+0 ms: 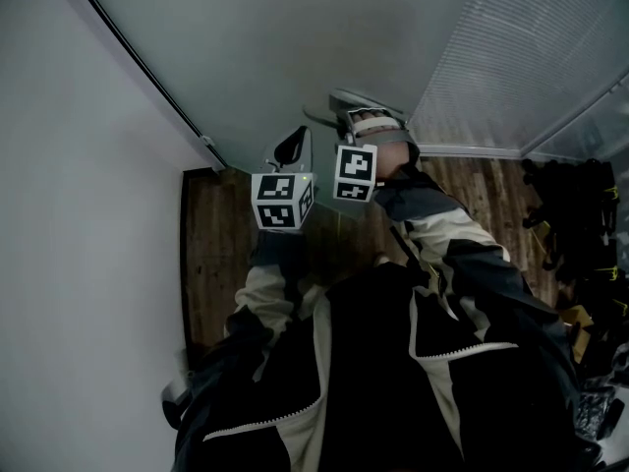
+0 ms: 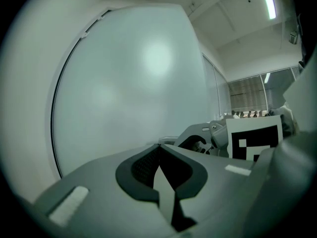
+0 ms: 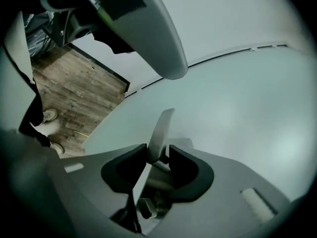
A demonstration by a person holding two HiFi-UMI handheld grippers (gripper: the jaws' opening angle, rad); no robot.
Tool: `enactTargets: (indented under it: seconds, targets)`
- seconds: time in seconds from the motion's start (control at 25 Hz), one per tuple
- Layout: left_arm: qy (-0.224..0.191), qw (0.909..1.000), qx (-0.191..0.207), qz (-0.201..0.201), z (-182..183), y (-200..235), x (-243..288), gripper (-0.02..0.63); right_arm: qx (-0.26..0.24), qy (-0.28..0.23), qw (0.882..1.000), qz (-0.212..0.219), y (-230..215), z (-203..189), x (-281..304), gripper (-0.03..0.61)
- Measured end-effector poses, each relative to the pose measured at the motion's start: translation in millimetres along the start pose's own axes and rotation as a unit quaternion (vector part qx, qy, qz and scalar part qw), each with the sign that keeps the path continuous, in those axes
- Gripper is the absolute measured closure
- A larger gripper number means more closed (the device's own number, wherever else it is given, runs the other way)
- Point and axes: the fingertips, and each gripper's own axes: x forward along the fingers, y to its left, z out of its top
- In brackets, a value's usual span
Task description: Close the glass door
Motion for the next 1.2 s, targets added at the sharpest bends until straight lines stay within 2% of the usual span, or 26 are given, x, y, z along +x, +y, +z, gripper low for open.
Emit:
enactTargets:
  seconds: [0.52, 0.76, 1.2]
  targets:
    - [0.010, 0.9999, -0.002, -0.008, -9.4, 2.6, 16.0, 0.614, 0.003, 0.009, 1.000, -0.020, -17.4, -23.4, 37.4, 0.425]
    - [0.017, 0.9998, 0.002, -0.005, -6.1, 2.4, 46.7, 0.614, -0.007, 0.008, 1.000, -0.022, -38.5, -46.5, 66.7, 0.425]
    - [0.011, 0.9994, 0.020, 0.027, 21.8, -5.2, 116.3, 0.614, -0.038, -0.007, 0.999, -0.019, -84.3, -93.1, 138.0, 0.425]
